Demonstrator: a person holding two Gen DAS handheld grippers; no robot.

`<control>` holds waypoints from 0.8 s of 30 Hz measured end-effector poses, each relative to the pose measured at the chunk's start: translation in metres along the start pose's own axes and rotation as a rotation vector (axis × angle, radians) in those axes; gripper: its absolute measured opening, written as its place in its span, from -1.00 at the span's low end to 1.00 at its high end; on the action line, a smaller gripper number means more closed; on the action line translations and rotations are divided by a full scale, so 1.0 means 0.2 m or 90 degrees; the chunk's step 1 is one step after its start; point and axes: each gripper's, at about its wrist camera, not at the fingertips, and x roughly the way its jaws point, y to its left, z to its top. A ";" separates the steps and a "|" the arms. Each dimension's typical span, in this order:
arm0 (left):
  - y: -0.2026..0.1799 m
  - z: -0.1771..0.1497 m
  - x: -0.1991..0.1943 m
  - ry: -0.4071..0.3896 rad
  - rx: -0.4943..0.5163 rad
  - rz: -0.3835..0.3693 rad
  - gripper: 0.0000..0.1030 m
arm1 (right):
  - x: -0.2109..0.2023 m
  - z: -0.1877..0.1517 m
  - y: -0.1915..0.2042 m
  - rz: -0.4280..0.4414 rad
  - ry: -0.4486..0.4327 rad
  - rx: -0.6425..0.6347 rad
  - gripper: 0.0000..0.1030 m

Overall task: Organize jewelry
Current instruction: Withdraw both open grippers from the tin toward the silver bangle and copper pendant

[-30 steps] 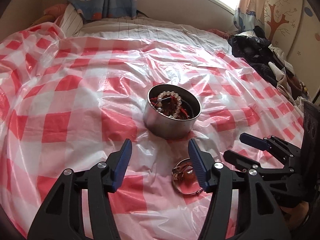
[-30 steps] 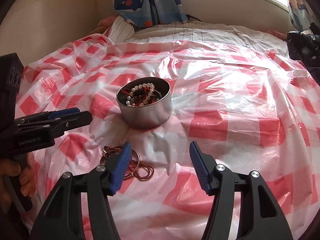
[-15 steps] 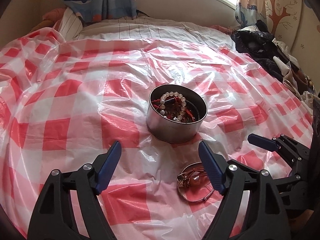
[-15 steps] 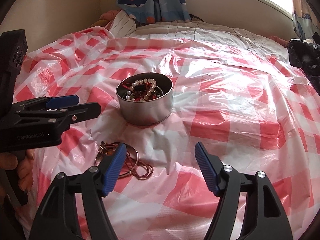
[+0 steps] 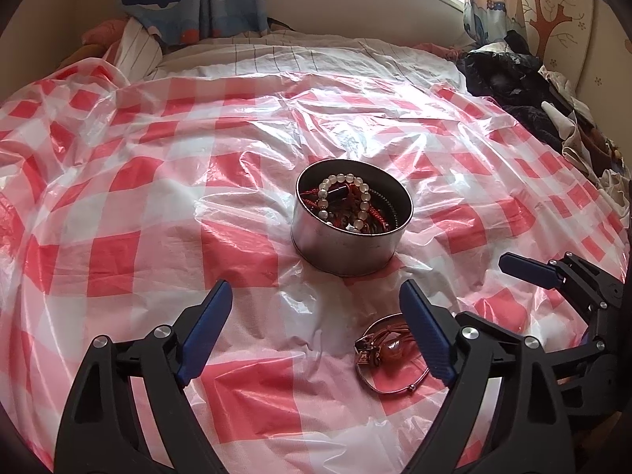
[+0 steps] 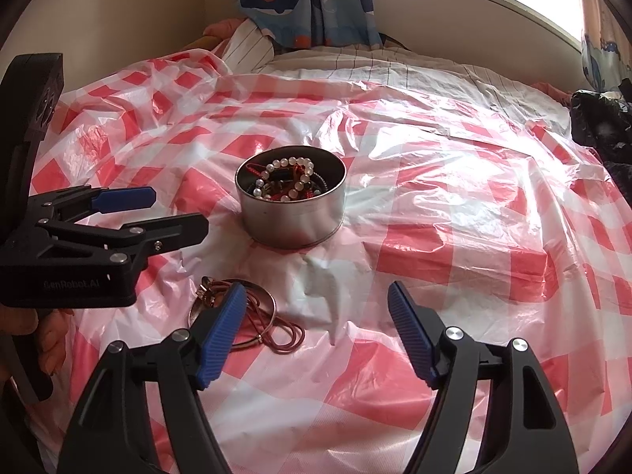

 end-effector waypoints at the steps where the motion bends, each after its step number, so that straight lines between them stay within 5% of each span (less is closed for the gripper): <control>1: 0.00 0.00 0.00 0.001 0.002 0.001 0.61 | 0.00 0.00 0.00 -0.001 0.000 0.000 0.39; 18: 0.01 -0.01 0.01 0.005 0.015 0.015 0.68 | 0.00 -0.01 0.02 -0.019 0.000 -0.028 0.47; 24: 0.01 -0.02 0.02 0.016 0.059 0.078 0.68 | 0.08 -0.03 -0.03 -0.046 0.040 -0.022 0.47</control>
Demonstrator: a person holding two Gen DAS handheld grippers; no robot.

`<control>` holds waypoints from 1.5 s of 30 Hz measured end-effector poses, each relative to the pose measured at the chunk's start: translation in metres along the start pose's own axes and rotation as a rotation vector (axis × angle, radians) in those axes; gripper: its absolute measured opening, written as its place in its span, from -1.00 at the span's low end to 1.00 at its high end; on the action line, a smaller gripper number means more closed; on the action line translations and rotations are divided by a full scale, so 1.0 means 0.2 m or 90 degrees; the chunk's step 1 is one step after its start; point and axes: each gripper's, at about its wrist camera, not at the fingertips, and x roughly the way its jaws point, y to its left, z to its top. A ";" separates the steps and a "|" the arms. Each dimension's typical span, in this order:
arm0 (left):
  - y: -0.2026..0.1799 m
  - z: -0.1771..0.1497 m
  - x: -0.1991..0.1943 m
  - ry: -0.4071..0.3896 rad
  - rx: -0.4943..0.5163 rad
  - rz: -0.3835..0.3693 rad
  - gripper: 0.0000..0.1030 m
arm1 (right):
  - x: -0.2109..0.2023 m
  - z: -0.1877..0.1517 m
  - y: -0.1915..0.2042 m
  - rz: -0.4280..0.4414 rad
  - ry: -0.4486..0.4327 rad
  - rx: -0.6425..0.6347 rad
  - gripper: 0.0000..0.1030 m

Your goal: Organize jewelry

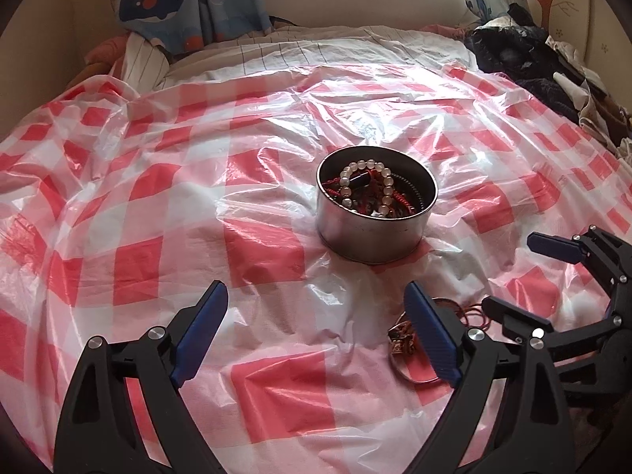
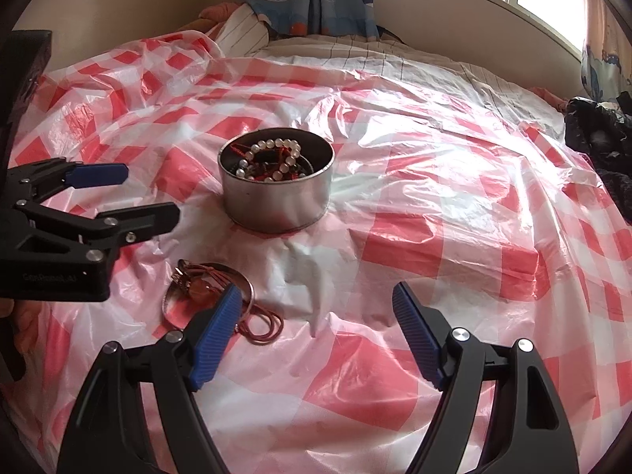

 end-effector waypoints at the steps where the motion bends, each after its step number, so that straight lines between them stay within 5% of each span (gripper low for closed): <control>1: 0.01 0.00 0.00 0.000 0.006 0.010 0.69 | 0.01 0.00 -0.01 -0.001 0.004 0.001 0.47; 10: -0.04 -0.01 0.01 0.011 0.059 0.037 0.73 | 0.09 -0.03 0.03 -0.041 0.042 -0.040 0.49; 17: -0.09 -0.03 0.02 0.020 0.116 0.074 0.75 | 0.09 -0.04 -0.02 -0.147 0.042 -0.061 0.58; 25: -0.20 -0.07 0.06 0.047 0.161 0.002 0.76 | 0.09 -0.04 0.02 -0.159 0.034 -0.097 0.64; 28: -0.24 -0.11 0.12 0.065 0.198 0.041 0.76 | 0.10 -0.04 0.01 -0.175 0.039 -0.097 0.68; 34: -0.14 -0.08 0.12 0.039 0.222 0.193 0.77 | 0.11 -0.04 -0.04 -0.187 0.051 -0.084 0.74; 37: -0.04 -0.05 0.09 0.043 0.166 0.172 0.77 | 0.10 -0.03 -0.05 -0.185 0.047 -0.078 0.74; 40: -0.03 -0.02 0.04 0.015 0.141 0.122 0.77 | 0.04 -0.01 -0.06 -0.124 0.023 -0.050 0.74; 44: -0.07 -0.01 -0.01 -0.019 0.140 0.038 0.61 | 0.01 0.00 -0.10 0.081 0.023 0.028 0.71; 45: -0.07 -0.01 0.01 -0.011 0.135 0.018 0.50 | 0.03 0.00 -0.10 0.101 0.033 0.034 0.55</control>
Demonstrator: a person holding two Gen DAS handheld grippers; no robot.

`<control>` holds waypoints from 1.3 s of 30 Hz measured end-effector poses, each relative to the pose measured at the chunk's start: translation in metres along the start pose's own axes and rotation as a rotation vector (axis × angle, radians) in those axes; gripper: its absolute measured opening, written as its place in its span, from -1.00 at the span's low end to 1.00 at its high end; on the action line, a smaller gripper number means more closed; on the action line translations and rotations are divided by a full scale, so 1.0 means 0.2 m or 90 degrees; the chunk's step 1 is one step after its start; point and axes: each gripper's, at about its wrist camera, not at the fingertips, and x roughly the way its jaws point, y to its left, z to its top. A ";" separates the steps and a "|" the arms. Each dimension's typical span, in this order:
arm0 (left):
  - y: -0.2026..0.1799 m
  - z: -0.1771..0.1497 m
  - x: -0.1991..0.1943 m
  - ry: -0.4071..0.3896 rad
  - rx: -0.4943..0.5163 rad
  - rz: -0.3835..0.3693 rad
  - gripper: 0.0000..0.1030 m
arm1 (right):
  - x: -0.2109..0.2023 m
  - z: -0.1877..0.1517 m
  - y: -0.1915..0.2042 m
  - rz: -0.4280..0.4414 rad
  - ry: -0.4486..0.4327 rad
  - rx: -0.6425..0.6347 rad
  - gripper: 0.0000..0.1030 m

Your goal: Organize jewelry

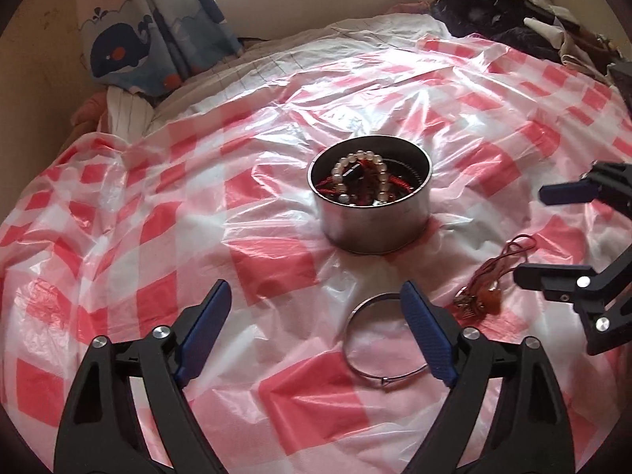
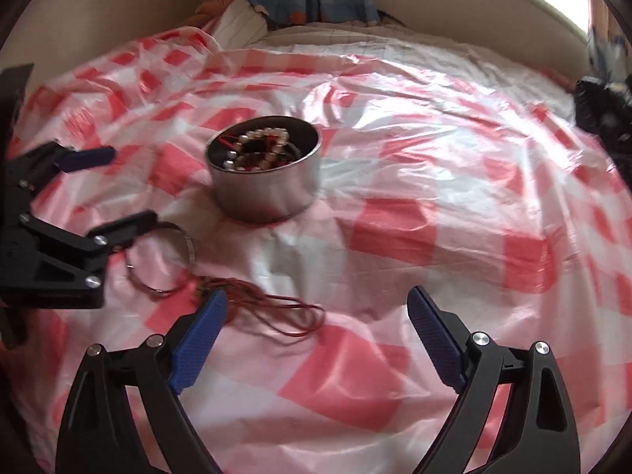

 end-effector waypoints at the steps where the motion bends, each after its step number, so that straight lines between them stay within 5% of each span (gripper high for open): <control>1: 0.00 0.00 0.02 0.010 -0.010 -0.020 0.41 | 0.02 -0.01 0.01 0.012 0.012 0.001 0.33; 5: -0.02 -0.03 0.08 0.042 -0.030 -0.076 0.07 | 0.08 -0.02 0.06 0.010 0.031 -0.018 0.02; 8: -0.04 -0.06 0.14 0.079 -0.020 -0.076 -0.39 | 0.10 -0.03 0.08 -0.001 0.038 -0.025 -0.13; 11: -0.04 -0.07 0.14 0.082 -0.016 -0.075 -0.82 | 0.09 -0.02 0.06 0.016 0.035 -0.017 -0.80; 13: -0.01 -0.06 0.11 0.067 -0.042 -0.090 -0.94 | 0.07 -0.02 0.05 0.017 0.025 -0.013 -0.85; 19: 0.09 -0.02 0.04 0.025 -0.097 -0.101 -0.94 | 0.03 0.00 -0.01 -0.008 0.003 0.015 -0.80; 20: 0.10 -0.03 0.05 0.029 -0.098 -0.095 -0.94 | 0.03 0.01 -0.02 -0.007 -0.004 0.021 -0.67; 22: 0.10 -0.03 0.06 0.037 -0.101 -0.093 -0.94 | 0.00 0.02 0.00 -0.001 -0.034 0.019 0.29; 27: 0.10 -0.05 0.10 0.048 -0.109 -0.091 -0.92 | 0.05 0.07 0.12 -0.010 -0.058 -0.038 0.53; 29: 0.10 -0.05 0.10 0.048 -0.109 -0.089 -0.90 | 0.10 0.06 0.15 -0.011 -0.031 -0.063 0.52; 30: 0.10 -0.05 0.10 0.051 -0.109 -0.087 -0.87 | 0.12 0.05 0.16 -0.006 -0.011 -0.068 0.29; 31: 0.10 -0.05 0.11 0.055 -0.107 -0.084 -0.77 | 0.14 0.04 0.16 0.006 0.008 -0.063 -0.25; 32: 0.10 -0.06 0.12 0.058 -0.105 -0.079 -0.69 | 0.14 0.03 0.15 0.014 0.018 -0.057 -0.43; 34: 0.10 -0.06 0.12 0.062 -0.100 -0.068 -0.20 | 0.12 0.02 0.15 0.015 0.023 -0.058 -0.75; 39: 0.06 -0.07 0.15 0.076 -0.068 -0.052 -0.06 | 0.03 -0.01 0.11 0.012 0.032 -0.050 -0.81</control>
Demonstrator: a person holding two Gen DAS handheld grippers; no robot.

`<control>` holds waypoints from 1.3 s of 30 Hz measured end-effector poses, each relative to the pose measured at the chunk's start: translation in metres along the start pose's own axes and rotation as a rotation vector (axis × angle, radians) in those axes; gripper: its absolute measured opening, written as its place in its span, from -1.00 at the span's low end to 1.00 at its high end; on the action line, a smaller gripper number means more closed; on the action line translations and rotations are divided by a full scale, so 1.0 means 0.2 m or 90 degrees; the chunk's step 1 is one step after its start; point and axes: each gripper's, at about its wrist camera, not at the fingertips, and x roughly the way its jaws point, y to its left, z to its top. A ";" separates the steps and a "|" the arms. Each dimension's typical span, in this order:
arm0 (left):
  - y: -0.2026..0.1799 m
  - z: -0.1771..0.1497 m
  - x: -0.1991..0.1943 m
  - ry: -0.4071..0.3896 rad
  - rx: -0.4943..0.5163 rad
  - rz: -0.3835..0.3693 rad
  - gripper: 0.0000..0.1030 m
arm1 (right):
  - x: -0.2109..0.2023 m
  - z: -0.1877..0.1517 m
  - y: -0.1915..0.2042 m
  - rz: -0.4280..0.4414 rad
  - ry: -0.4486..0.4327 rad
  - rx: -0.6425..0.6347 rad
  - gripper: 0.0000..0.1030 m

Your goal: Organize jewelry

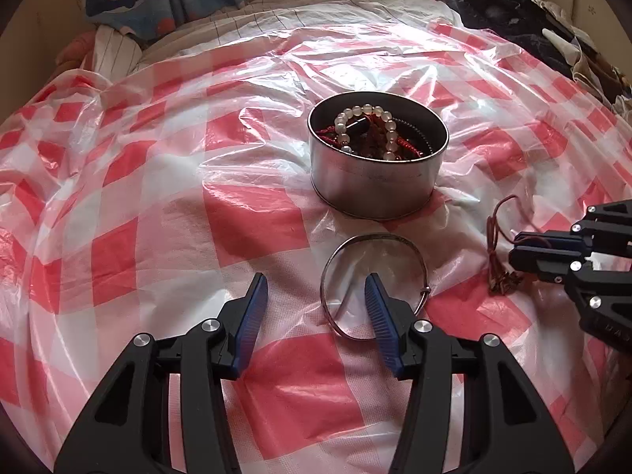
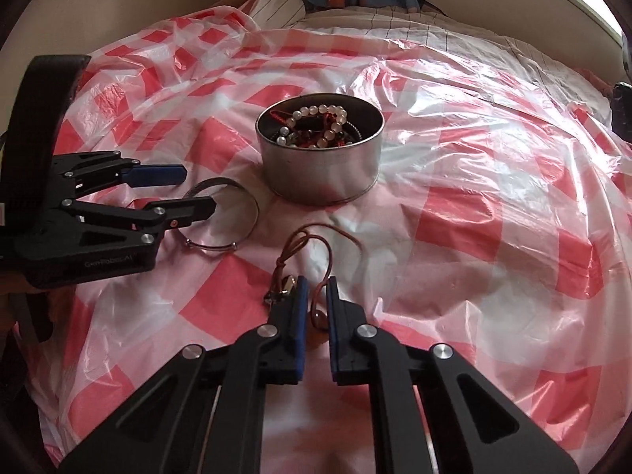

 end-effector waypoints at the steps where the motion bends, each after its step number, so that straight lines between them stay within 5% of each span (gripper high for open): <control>1: -0.01 0.00 0.00 0.000 0.007 0.002 -0.07 | 0.00 0.00 -0.02 -0.003 0.004 0.004 -0.81; 3: -0.03 0.00 0.00 0.000 0.019 -0.002 -0.30 | 0.00 0.00 -0.06 -0.009 0.005 0.027 -0.71; 4: -0.03 0.01 0.00 0.000 0.024 -0.006 -0.55 | -0.01 0.00 -0.07 -0.012 0.001 0.036 -0.22; 6: -0.05 0.01 -0.01 -0.002 0.033 -0.006 -0.82 | -0.03 0.00 -0.07 -0.017 -0.024 0.039 0.37; 9: -0.05 0.01 -0.03 -0.009 0.026 -0.022 -0.93 | -0.02 0.01 -0.03 -0.010 -0.031 0.026 0.39; 15: -0.05 0.00 0.01 0.011 0.027 -0.015 -0.85 | 0.08 0.00 -0.03 -0.043 0.002 0.016 0.37; 16: -0.05 0.00 0.02 0.014 0.026 -0.009 -0.72 | 0.08 0.00 -0.04 -0.032 0.000 0.020 -0.07; 18: -0.04 -0.01 0.02 0.012 0.024 -0.008 -0.69 | 0.06 0.00 -0.06 -0.003 -0.003 0.040 -0.61; 19: -0.04 -0.01 0.01 0.011 0.026 -0.009 -0.70 | 0.06 0.00 -0.07 0.010 -0.005 0.046 -0.67; 22: -0.05 0.00 -0.01 -0.003 0.028 -0.018 -0.92 | 0.03 0.00 -0.05 0.019 -0.018 0.041 -0.67; 31: -0.03 0.01 -0.01 -0.003 0.016 -0.030 -0.93 | 0.03 0.01 -0.03 0.021 -0.011 0.035 -0.62; 32: -0.03 0.01 -0.01 0.000 0.016 -0.026 -0.93 | 0.04 0.01 -0.03 0.021 -0.001 0.033 -0.50; 34: -0.03 0.00 0.01 0.004 0.014 -0.021 -0.77 | 0.03 0.00 -0.03 0.008 -0.003 0.028 0.20; 39: -0.03 0.00 0.02 0.003 0.016 -0.016 -0.44 | 0.00 0.00 -0.03 0.001 -0.006 0.019 0.23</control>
